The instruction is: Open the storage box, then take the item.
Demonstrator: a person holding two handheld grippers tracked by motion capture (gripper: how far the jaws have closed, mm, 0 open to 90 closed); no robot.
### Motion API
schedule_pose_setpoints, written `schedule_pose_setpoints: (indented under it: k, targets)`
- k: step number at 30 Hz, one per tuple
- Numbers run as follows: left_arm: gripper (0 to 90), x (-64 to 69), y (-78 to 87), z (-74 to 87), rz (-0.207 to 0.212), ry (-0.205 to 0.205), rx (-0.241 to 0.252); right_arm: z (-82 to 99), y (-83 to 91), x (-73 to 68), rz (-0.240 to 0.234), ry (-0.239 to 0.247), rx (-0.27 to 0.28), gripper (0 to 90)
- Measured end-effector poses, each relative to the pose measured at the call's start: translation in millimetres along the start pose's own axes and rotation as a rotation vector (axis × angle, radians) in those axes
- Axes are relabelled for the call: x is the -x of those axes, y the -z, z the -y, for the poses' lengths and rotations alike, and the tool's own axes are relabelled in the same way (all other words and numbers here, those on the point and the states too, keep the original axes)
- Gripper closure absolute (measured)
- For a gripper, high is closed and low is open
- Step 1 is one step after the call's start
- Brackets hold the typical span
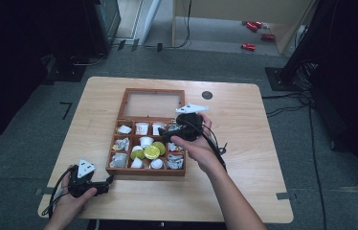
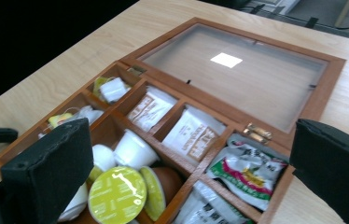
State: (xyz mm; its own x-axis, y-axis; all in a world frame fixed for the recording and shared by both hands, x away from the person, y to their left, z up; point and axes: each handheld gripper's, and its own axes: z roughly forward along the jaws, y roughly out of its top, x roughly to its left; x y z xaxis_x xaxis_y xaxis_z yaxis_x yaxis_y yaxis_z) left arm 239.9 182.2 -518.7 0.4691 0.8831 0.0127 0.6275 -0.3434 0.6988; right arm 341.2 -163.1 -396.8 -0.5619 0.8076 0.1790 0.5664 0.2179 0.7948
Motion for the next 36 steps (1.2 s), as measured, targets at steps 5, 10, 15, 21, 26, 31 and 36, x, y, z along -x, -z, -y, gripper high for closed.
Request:
schedule_pose_setpoints:
  k: [5, 10, 15, 21, 26, 31, 36]
  targets:
    - [9.4, 0.2, -0.1, 0.1, -0.001, 0.003, 0.002, 8.2, -0.8, -9.7, -0.027, 0.012, 0.0, 0.0]
    - [9.4, 0.2, 0.0, 0.2, -0.002, 0.003, 0.002, 17.9, -5.2, -20.5, -0.046, 0.031, -0.011, 1.7]
    - [9.4, 0.3, 0.1, 0.1, -0.002, 0.004, 0.001, 28.1, -11.1, -30.7, -0.05, 0.045, -0.011, 9.3]
    - [9.4, 0.2, 0.0, 0.2, -0.002, 0.003, 0.001, 40.3, -21.1, -36.4, -0.072, 0.04, -0.036, 26.1]
    - [9.4, 0.2, 0.0, 0.2, -0.003, 0.002, 0.001, 48.4, -27.7, -43.9, -0.077, 0.055, -0.061, 32.7]
    - [9.4, 0.3, 0.0, 0.2, -0.002, 0.004, 0.002, 53.3, -33.1, -48.4, -0.076, 0.078, -0.074, 36.1]
    - [9.4, 0.3, 0.0, 0.2, -0.001, 0.004, 0.002, 59.6, -41.3, -50.2, -0.066, 0.077, -0.097, 37.0]
